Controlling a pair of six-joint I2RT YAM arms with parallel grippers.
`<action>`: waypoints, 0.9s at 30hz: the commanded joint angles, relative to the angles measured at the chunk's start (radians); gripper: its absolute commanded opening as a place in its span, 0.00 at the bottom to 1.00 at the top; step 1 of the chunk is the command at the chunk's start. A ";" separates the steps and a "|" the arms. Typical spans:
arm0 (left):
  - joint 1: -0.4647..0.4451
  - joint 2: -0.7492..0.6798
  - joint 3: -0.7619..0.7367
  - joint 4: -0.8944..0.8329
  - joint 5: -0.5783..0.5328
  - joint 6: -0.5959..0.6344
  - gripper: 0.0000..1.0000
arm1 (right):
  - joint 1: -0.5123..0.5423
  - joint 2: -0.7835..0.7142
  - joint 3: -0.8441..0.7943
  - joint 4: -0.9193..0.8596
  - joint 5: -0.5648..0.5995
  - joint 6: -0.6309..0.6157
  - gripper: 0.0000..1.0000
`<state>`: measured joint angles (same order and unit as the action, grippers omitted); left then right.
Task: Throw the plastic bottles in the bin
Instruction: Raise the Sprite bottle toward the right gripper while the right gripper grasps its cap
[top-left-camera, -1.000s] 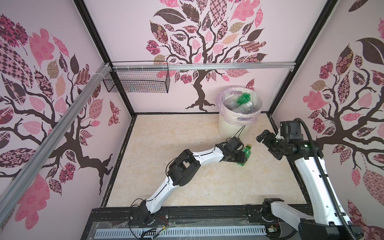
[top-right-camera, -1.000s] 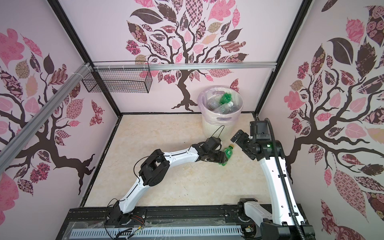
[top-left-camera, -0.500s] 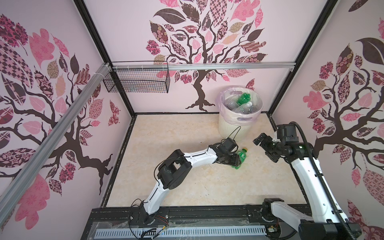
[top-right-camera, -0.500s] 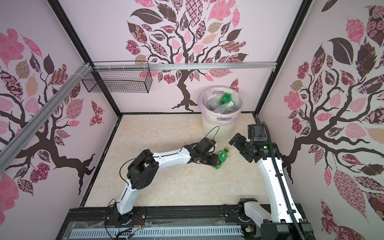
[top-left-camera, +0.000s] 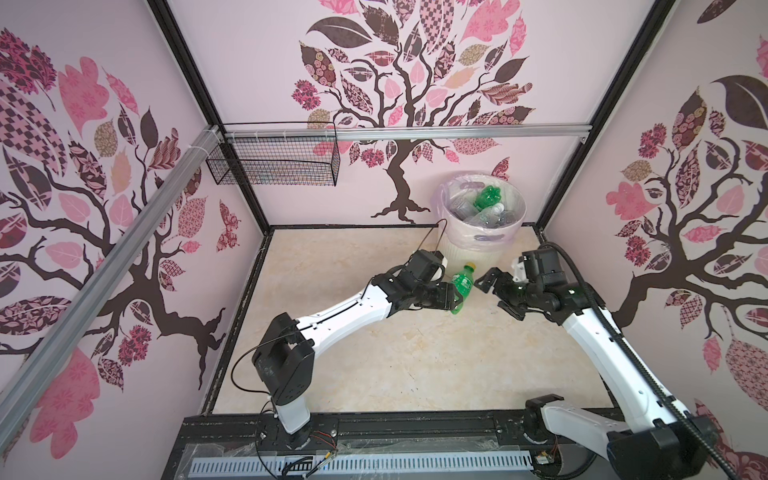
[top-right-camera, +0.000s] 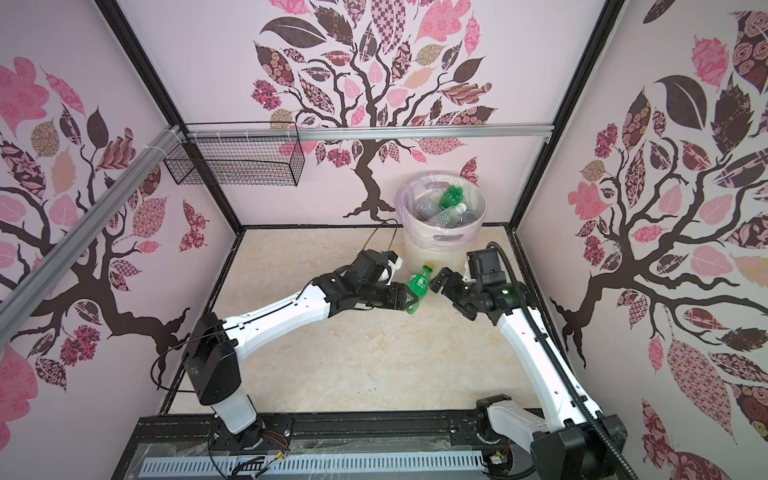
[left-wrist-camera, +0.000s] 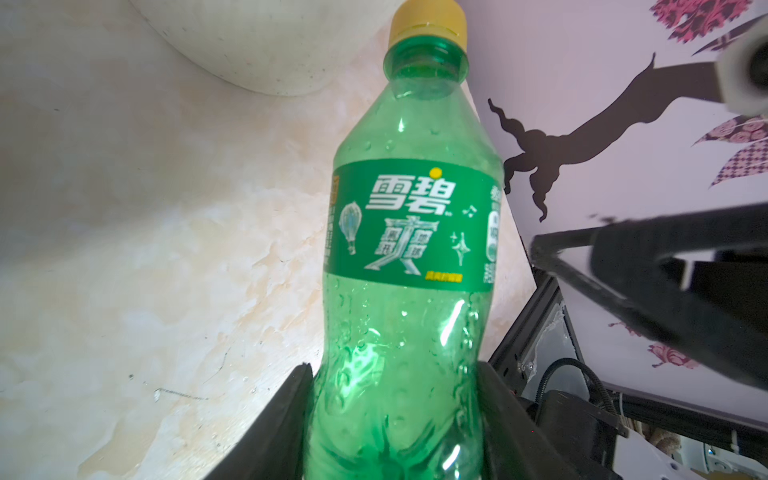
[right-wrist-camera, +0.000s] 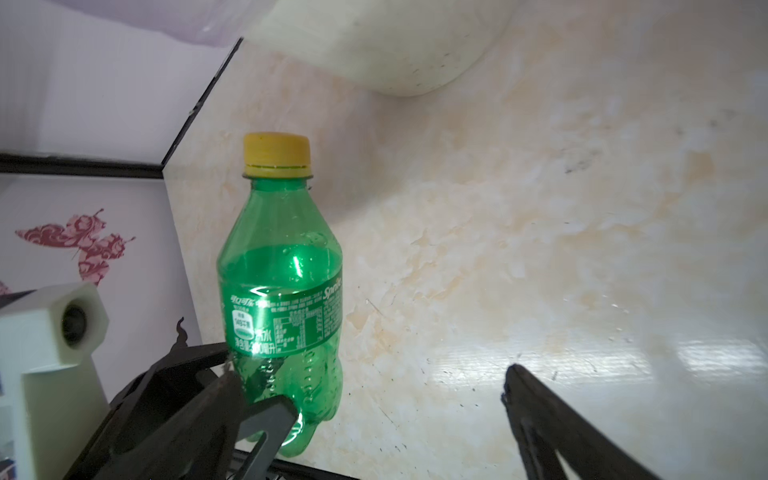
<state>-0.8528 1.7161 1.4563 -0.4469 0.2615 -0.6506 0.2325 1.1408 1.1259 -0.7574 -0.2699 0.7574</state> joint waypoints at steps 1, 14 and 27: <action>0.024 -0.065 -0.016 -0.067 -0.013 0.006 0.51 | 0.046 0.042 0.055 0.116 -0.016 0.055 1.00; 0.073 -0.130 0.045 -0.165 0.018 0.027 0.52 | 0.122 0.165 0.084 0.370 -0.154 0.171 0.92; 0.081 -0.103 0.136 -0.203 0.014 0.045 0.52 | 0.183 0.228 0.096 0.464 -0.191 0.260 0.78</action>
<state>-0.7773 1.5990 1.5436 -0.6430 0.2714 -0.6247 0.4015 1.3540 1.1976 -0.3317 -0.4435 0.9829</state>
